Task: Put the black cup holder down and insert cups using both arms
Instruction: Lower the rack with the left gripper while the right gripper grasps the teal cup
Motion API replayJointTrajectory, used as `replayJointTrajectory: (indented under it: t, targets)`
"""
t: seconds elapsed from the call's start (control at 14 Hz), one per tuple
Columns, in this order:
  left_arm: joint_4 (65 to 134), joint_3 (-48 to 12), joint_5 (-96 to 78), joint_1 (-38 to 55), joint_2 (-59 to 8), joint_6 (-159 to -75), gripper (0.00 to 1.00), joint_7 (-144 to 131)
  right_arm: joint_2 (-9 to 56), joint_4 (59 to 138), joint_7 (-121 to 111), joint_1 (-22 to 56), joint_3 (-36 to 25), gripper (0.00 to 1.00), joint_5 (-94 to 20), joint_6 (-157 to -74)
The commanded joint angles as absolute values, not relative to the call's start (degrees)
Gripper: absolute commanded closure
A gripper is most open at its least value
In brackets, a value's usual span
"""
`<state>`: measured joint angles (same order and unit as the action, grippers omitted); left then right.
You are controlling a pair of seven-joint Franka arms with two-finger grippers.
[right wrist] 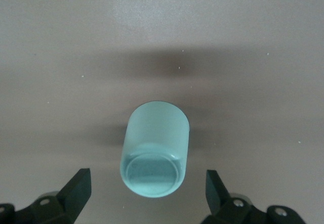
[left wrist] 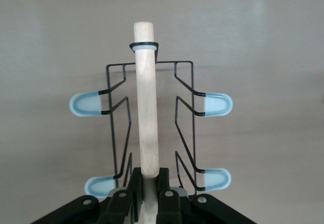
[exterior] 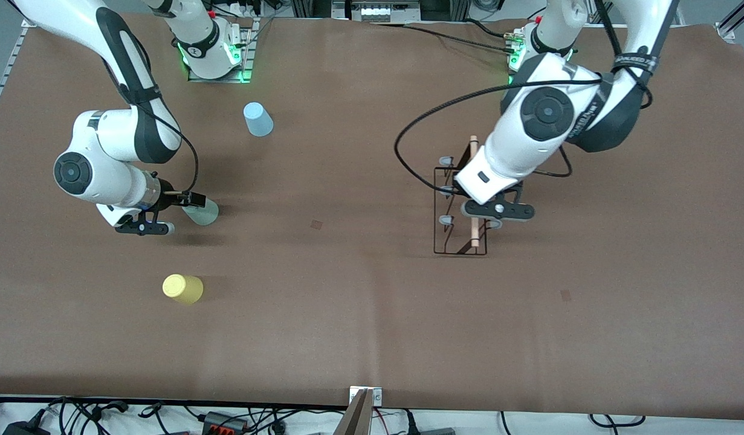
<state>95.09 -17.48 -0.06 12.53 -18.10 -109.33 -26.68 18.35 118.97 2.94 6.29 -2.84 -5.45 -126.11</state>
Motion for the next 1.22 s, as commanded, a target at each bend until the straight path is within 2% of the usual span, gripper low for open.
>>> replayJointTrajectory:
  t: [0.0,0.21,0.72,0.79,1.0,1.15]
  targets:
    - [89.8,-17.3,-0.9,16.9,-21.5,-107.5,0.99,-32.5,19.5,119.8,2.9,6.1,-2.8,0.00,-6.4,-128.8]
    - [83.5,-17.3,-0.9,21.6,-26.4,-107.4,0.99,-37.2,20.6,119.9,3.0,6.2,-2.8,0.00,-6.4,-128.2]
    - [76.7,-17.2,-0.9,27.5,-34.3,-108.4,0.99,-43.2,21.8,119.6,3.0,6.1,-2.8,0.00,-6.4,-127.6]
    - [75.9,-17.3,-1.0,27.9,-35.1,-108.7,0.99,-43.4,21.8,119.4,2.9,6.2,-2.8,0.09,-6.4,-127.0]
    - [75.6,-17.2,-1.0,28.8,-36.0,-111.0,0.99,-44.5,21.8,118.8,2.9,6.3,-2.8,0.53,-6.4,-126.2]
    - [75.5,-17.3,-1.0,29.8,-36.6,-112.5,0.99,-44.7,21.8,117.2,1.9,6.2,-2.8,0.73,-6.4,-125.9]
